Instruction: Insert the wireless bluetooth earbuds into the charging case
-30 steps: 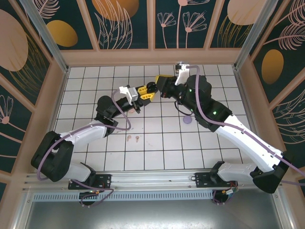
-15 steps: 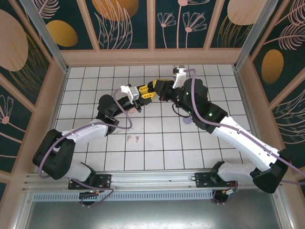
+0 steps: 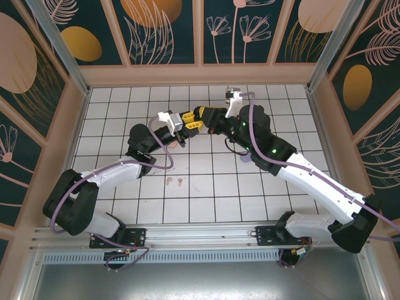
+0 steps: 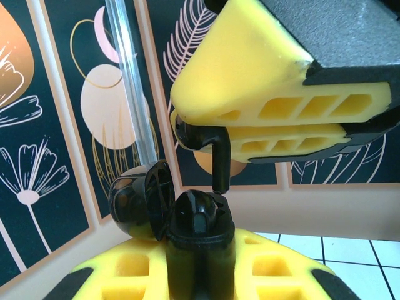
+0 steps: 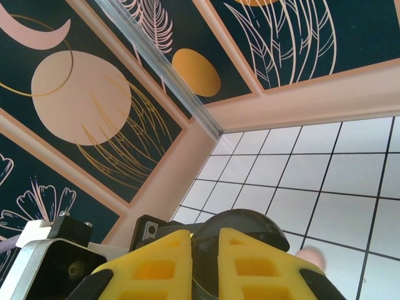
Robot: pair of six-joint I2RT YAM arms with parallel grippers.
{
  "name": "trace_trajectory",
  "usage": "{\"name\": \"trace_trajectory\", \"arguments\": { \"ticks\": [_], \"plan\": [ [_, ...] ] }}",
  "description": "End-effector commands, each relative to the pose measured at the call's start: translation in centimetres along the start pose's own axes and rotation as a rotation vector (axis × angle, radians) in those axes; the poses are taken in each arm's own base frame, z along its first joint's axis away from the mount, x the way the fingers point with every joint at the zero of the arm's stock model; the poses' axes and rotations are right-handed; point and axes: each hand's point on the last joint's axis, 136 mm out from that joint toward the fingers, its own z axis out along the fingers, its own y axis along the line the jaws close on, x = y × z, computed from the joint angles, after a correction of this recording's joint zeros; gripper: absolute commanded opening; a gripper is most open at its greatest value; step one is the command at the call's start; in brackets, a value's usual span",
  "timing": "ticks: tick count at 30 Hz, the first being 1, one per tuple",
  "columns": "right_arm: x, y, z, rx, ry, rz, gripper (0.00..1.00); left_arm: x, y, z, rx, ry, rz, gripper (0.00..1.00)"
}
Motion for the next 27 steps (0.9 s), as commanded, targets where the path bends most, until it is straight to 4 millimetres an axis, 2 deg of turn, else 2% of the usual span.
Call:
{"name": "trace_trajectory", "arguments": {
  "ticks": [1, 18, 19, 22, 24, 27],
  "plan": [
    [-0.5, 0.6, -0.1, -0.032, -0.025, 0.01, 0.14, -3.0, -0.3, 0.1, 0.009, -0.075, 0.06, 0.0],
    [1.0, -1.1, 0.6, 0.019, -0.004, -0.002, 0.14, -3.9, -0.6, 0.0, 0.017, -0.092, 0.063, 0.0],
    [1.1, -1.1, 0.5, 0.018, -0.002, -0.002, 0.16, -3.9, -0.6, 0.0, 0.015, -0.091, 0.062, 0.0],
    [0.5, -1.0, 0.0, 0.022, -0.021, 0.004, 0.34, -3.8, -0.5, 0.0, 0.012, -0.088, 0.057, 0.0],
    [-0.4, -0.8, -0.6, 0.025, -0.043, 0.004, 0.44, -3.5, -0.4, 0.1, 0.011, -0.078, 0.05, 0.0],
    [-2.0, -0.1, -1.7, 0.021, -0.081, -0.001, 0.54, -2.9, -0.3, 0.2, 0.007, -0.063, 0.041, 0.0]
  ]
}}
